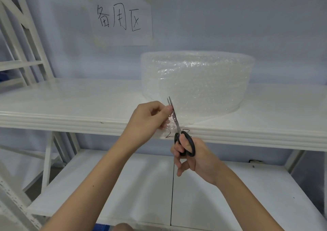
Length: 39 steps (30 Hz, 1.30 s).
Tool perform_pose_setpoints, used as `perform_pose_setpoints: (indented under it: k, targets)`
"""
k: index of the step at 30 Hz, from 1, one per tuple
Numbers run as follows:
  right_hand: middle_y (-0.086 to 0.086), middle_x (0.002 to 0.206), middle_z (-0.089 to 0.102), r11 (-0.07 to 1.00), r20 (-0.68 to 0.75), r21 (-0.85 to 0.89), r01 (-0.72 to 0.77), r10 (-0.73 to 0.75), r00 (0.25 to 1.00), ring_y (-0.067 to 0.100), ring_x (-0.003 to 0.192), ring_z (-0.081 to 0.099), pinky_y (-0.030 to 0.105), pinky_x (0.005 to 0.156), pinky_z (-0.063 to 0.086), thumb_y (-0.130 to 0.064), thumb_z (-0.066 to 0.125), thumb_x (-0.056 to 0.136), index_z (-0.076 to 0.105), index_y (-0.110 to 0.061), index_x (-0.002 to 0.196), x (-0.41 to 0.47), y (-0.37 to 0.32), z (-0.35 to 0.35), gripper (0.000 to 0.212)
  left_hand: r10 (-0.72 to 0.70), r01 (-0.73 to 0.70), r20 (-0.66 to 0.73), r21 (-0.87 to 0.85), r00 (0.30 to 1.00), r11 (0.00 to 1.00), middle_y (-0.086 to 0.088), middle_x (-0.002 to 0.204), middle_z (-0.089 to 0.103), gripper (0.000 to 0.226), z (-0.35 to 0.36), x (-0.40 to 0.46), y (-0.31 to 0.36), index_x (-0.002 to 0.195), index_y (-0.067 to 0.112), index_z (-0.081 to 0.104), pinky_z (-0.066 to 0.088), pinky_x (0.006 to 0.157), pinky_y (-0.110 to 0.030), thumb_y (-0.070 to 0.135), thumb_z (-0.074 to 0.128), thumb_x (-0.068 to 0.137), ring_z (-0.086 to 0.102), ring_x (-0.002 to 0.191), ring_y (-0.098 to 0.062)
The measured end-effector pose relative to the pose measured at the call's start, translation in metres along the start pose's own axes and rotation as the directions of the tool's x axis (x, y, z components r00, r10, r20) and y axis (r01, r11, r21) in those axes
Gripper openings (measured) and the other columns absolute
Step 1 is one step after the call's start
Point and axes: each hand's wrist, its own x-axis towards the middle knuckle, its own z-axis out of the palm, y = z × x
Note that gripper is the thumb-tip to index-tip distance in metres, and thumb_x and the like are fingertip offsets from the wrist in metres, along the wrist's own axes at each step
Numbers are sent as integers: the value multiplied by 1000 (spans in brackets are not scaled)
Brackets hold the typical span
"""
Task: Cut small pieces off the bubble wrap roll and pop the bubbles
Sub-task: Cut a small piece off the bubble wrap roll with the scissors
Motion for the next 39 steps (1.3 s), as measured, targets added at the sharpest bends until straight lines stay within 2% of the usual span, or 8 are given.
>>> perform_pose_setpoints:
  k: [2, 6, 10, 13, 22, 26, 35, 39]
  targets:
    - [-1, 67, 49, 1000, -5, 3, -7, 7, 1000, 21, 53, 49, 34, 50, 52, -44, 51, 88, 49, -18, 58, 0, 1, 0, 39, 26, -25, -14, 25, 1000, 999, 4, 58, 62, 31, 1, -1, -1, 72, 8, 65, 52, 63, -27, 28, 61, 95, 58, 56, -13]
    - [2, 70, 47, 1000, 4, 1, -22, 22, 1000, 23, 55, 47, 36, 51, 52, -41, 49, 88, 45, -15, 62, -1, 2, -1, 37, 41, -41, 12, -27, 999, 999, 1, 62, 59, 35, 0, -3, -3, 79, -3, 66, 51, 61, -25, 23, 54, 99, 55, 57, -12]
    - [3, 71, 46, 1000, 21, -2, -29, 29, 999, 22, 56, 47, 35, 51, 51, -44, 49, 87, 44, -14, 64, 0, -1, -3, 38, 78, -78, 26, -35, 997, 996, 0, 62, 58, 34, 1, -5, -4, 78, -1, 64, 49, 63, -27, 23, 53, 100, 54, 58, -12]
    - [3, 71, 47, 999, 29, -4, -37, 38, 999, 22, 56, 48, 34, 51, 52, -46, 48, 87, 43, -12, 67, 1, -2, -1, 40, 95, -96, -10, -33, 995, 995, 11, 55, 56, 33, 3, -6, -2, 75, 3, 62, 47, 61, -21, 23, 52, 100, 51, 55, -8]
    - [4, 73, 46, 999, 76, -8, -42, 43, 996, 24, 59, 49, 37, 54, 53, -56, 56, 78, 48, -15, 65, -4, 4, -5, 44, 117, -119, -70, -32, 991, 992, 12, 55, 50, 37, 10, -7, -3, 66, 12, 54, 44, 63, -23, 22, 49, 101, 47, 56, -6]
    - [4, 74, 46, 1000, 71, 22, -20, 18, 997, 23, 59, 49, 37, 53, 53, -55, 53, 83, 44, -13, 67, -1, 0, -4, 45, 126, -130, -65, -54, 990, 990, 14, 53, 49, 38, 12, -10, -4, 63, 18, 53, 41, 59, -16, 19, 49, 101, 46, 54, -2]
    - [2, 71, 45, 1000, 51, 7, -8, 8, 999, 21, 56, 48, 33, 50, 53, -50, 45, 88, 42, -12, 68, 7, -10, 1, 43, 118, -122, -46, -73, 992, 990, 13, 56, 50, 35, 11, -13, -5, 67, 13, 55, 43, 60, -17, 17, 50, 101, 47, 55, -3]
    - [0, 67, 45, 1000, 20, -13, 22, -21, 1000, 20, 53, 47, 32, 48, 52, -45, 49, 87, 47, -16, 61, 7, -10, 1, 40, 120, -123, -41, -76, 992, 990, 2, 62, 53, 31, 12, -13, -5, 75, 2, 59, 44, 61, -20, 17, 50, 100, 48, 57, -8]
